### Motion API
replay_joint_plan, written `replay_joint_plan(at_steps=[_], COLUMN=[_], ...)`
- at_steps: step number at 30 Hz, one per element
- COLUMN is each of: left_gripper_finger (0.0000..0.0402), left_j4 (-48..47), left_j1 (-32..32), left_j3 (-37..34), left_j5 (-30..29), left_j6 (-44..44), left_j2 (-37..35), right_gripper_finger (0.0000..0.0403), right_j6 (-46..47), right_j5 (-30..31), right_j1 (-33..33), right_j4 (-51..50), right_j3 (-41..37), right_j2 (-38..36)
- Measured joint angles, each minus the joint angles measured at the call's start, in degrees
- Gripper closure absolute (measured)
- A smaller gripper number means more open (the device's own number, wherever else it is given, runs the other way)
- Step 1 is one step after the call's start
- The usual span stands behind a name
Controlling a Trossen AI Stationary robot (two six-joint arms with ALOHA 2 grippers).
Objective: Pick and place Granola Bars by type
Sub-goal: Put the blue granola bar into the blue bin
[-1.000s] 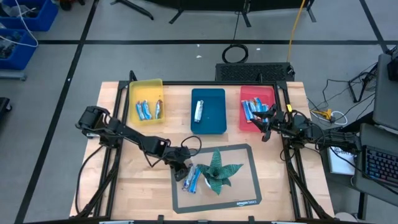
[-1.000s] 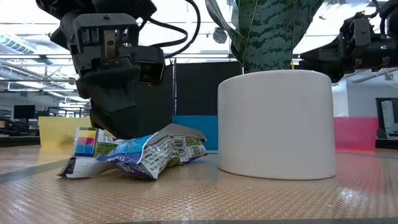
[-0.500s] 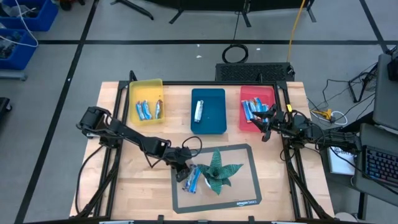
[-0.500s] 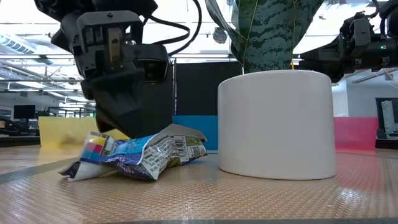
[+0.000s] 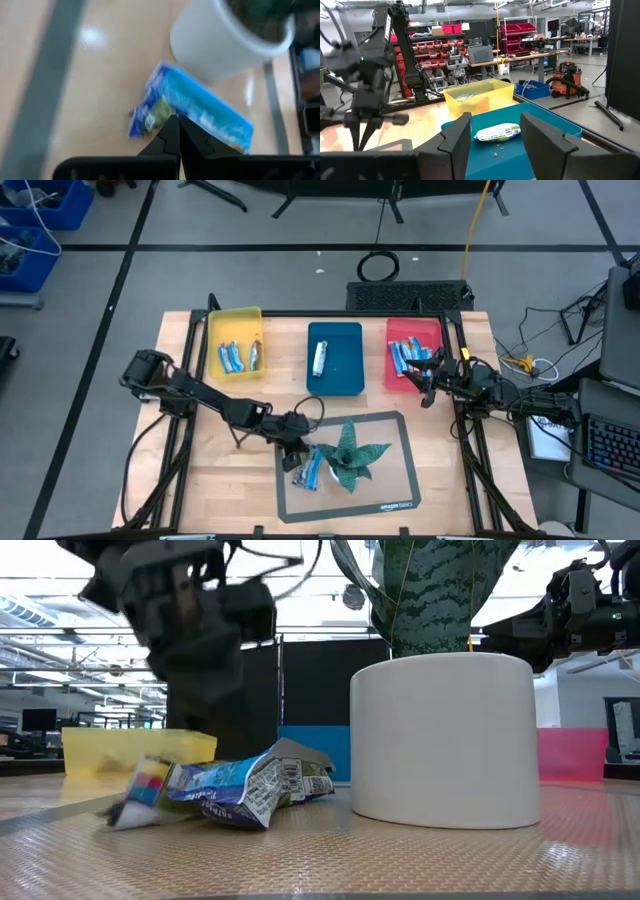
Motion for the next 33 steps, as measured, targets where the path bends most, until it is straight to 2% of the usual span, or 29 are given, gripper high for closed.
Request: replay_joint_plan(at_steps=[5, 10, 16, 20, 24, 28, 33], left_gripper_finger=[0.0400, 0.0385, 0.0307, 0.0244, 0.0206, 0.0200, 0.0218], left_j4=[-4.1, -3.2, -5.4, -6.0, -6.2, -6.2, -5.4], left_j1=[0.0, -0.5, -1.8, -1.8, -1.8, -1.8, -1.4], left_j3=[0.0, 0.0, 0.0, 0.0, 0.0, 0.1, 0.0], left_j5=[-4.2, 4.0, 6.5, 4.6, 1.7, 1.1, 2.0], left_j6=[1.2, -1.2, -8.9, -12.3, -12.3, -12.6, -12.7], left_j2=[-4.9, -5.5, -3.5, -3.5, -3.4, -2.1, 0.4], right_gripper_finger=[0.0243, 0.0243, 0.0243, 0.0243, 0.0243, 0.0243, 0.0243], right_j6=[0.0, 0.0, 0.0, 0.0, 0.0, 0.0, 0.0], right_j5=[0.0, 0.0, 0.0, 0.0, 0.0, 0.0, 0.0], right_j1=[0.0, 0.0, 0.0, 0.0, 0.0, 0.0, 0.0], right_j4=[0.0, 0.0, 0.0, 0.0, 0.0, 0.0, 0.0], right_j3=[0.0, 0.0, 0.0, 0.0, 0.0, 0.0, 0.0], right_j2=[0.0, 0.0, 0.0, 0.0, 0.0, 0.0, 0.0])
